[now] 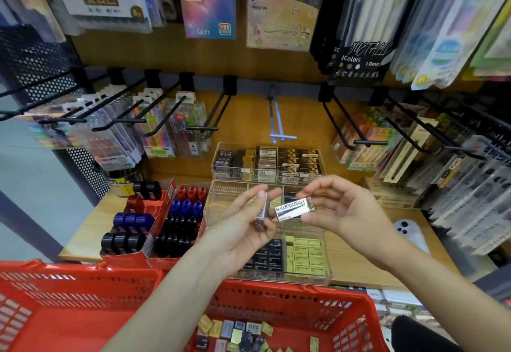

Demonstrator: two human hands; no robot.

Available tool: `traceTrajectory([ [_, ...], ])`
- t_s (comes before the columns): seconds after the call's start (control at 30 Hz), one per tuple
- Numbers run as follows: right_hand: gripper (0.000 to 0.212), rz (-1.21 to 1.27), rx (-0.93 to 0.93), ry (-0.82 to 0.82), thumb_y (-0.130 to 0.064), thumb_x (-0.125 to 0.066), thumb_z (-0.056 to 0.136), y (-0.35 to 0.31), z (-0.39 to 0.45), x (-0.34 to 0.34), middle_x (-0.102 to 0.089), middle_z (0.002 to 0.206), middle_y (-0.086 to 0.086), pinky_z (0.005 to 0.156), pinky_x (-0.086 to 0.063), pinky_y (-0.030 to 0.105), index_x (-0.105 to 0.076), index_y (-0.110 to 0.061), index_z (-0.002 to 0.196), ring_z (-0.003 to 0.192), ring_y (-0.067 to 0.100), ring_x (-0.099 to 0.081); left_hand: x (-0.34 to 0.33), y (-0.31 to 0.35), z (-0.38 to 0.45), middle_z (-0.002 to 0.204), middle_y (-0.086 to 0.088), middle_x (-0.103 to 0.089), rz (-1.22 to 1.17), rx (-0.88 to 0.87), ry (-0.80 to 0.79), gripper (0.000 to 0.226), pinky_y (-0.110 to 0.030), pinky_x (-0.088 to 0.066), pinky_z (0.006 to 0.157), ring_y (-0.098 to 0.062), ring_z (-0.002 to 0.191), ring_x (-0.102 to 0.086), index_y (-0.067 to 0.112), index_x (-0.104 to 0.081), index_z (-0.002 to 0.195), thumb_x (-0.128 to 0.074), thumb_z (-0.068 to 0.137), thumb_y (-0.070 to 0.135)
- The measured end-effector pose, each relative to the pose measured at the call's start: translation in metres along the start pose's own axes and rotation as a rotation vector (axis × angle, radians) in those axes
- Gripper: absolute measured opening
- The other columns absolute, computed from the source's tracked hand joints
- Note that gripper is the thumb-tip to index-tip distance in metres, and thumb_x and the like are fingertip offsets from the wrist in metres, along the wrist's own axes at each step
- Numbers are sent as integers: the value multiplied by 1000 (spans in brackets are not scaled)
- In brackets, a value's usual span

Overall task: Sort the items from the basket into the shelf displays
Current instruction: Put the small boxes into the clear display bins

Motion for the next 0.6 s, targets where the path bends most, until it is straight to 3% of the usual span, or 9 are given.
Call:
traceTrajectory([
  [0.1,44,90,-51,8,-1,-79,65,6,-1,5,-73,107,8,79,-57,24,-63,-5,106,99,21,-70,-3,-3,0,117,-10,-72,89,48,-5,26,-21,-48,56,-12,71,-52,9,-65,121,-49,101,13],
  [0.2,41,160,-106,2,-1,-76,68,12,-1,11,-72,110,11,72,-57,22,-61,-5,106,97,24,-71,-11,6,0,119,-8,-72,201,-23,-82,37,-25,-51,72,-19,94,-66,10,-59,127,-43,98,-6],
  [0.27,37,288,-168,-13,1,-72,73,19,-1,14,-69,115,14,75,-60,32,-60,-6,106,98,29,-70,-11,16,-2,118,-5,-72,305,-112,-80,43,-30,-55,83,-20,107,-69,17,-58,127,-50,95,-9],
  [0.33,39,440,-237,-38,4,-67,78,27,-2,13,-66,120,15,82,-58,46,-58,-7,114,102,33,-68,-6,24,-3,115,-4,-73,405,-195,-25,43,-35,-55,90,-20,105,-70,22,-62,124,-59,91,-6],
  [0.43,51,551,-324,-58,5,-64,80,35,-4,8,-67,123,13,79,-58,47,-55,-13,127,101,31,-70,-3,33,-5,109,-2,-75,527,-282,26,36,-34,-56,88,-19,102,-72,19,-68,116,-69,86,-2],
  [0.6,33,453,-455,0,-2,-47,98,48,-6,5,-71,119,4,75,-55,39,-53,-14,128,90,18,-68,-4,29,-7,99,-6,-76,599,-288,27,24,-29,-60,77,-23,94,-74,8,-71,104,-72,83,-4],
])
Point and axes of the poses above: each hand's wrist, its own z-axis towards the middle knuckle, its own x-axis out of the back of the hand, y = z × x, the point moved 10 cm from there along z, towards the middle knuckle
